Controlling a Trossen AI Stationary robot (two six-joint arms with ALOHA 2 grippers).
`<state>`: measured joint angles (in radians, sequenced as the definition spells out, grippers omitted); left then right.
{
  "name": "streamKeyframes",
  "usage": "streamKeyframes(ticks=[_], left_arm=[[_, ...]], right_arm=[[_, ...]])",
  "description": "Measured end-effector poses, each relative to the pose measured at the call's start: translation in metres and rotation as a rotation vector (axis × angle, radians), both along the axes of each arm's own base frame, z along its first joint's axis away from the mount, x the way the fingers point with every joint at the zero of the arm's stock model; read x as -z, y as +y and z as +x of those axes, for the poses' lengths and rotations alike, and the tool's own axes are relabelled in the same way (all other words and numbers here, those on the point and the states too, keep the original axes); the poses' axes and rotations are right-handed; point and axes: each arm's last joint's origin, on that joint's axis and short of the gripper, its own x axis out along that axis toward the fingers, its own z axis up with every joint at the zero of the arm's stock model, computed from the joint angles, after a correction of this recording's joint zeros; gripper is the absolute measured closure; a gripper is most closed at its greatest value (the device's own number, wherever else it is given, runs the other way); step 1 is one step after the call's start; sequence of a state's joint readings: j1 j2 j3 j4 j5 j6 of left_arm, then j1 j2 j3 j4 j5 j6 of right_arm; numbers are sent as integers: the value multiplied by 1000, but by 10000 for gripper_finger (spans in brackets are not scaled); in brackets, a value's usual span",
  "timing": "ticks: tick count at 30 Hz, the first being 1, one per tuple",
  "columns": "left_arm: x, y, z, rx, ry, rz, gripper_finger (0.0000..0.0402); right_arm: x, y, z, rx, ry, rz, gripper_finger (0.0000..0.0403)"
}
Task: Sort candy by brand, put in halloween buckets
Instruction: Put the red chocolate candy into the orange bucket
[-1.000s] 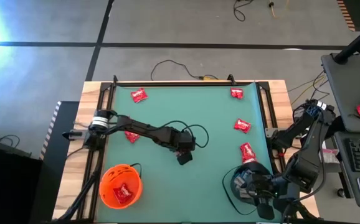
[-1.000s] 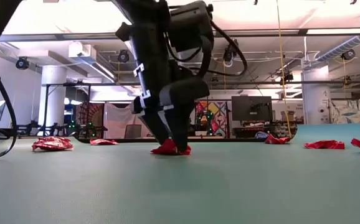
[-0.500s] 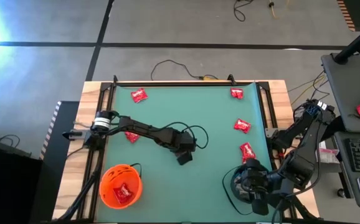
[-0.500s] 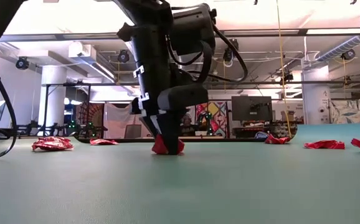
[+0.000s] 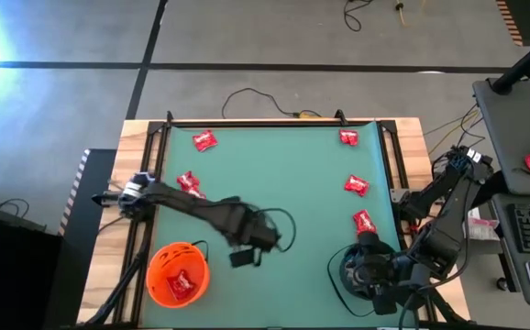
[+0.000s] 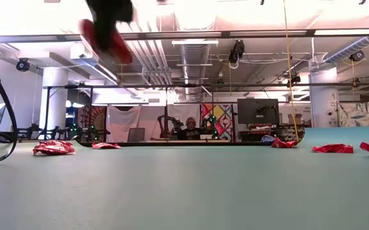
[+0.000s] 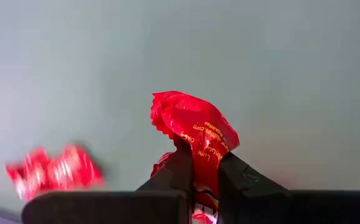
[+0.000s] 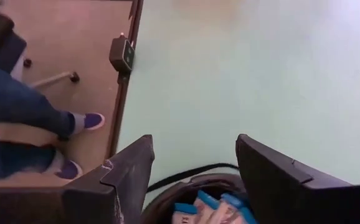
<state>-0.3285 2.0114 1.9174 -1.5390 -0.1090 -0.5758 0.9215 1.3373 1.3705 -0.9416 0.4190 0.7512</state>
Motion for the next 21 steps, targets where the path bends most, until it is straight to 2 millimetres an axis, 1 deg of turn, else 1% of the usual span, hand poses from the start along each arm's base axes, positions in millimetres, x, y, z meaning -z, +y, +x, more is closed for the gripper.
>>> streamKeyframes(ticks=[1, 4, 7, 9, 11, 13, 16, 19, 21], left_arm=[[-12, -8, -8, -3, 4, -26, 389], [-42, -31, -33, -70, -79, -124, 390], [-55, -51, -59, -159, -82, -177, 390], [-60, -62, -78, -204, -78, -214, 390], [-65, -70, -99, -263, -36, -265, 390], [-62, -76, -120, -323, 36, -274, 390], [-49, -83, -144, -387, 81, -247, 390], [-36, -84, -156, -415, 71, -265, 390], [-19, -84, -156, -432, 74, -297, 391]], right_arm=[[0, -1, 1, -16, -3, -17, 184], [0, -2, 3, -79, -21, -73, 184], [0, -2, 3, -132, -35, -117, 184], [0, -2, 4, -137, -35, -119, 184], [0, -2, 4, -130, -35, -114, 184], [0, -2, 4, -121, -33, -107, 184], [1, -2, 4, -119, -32, -107, 184], [1, -2, 4, -117, -31, -104, 184], [1, -2, 4, -117, -31, -105, 184]])
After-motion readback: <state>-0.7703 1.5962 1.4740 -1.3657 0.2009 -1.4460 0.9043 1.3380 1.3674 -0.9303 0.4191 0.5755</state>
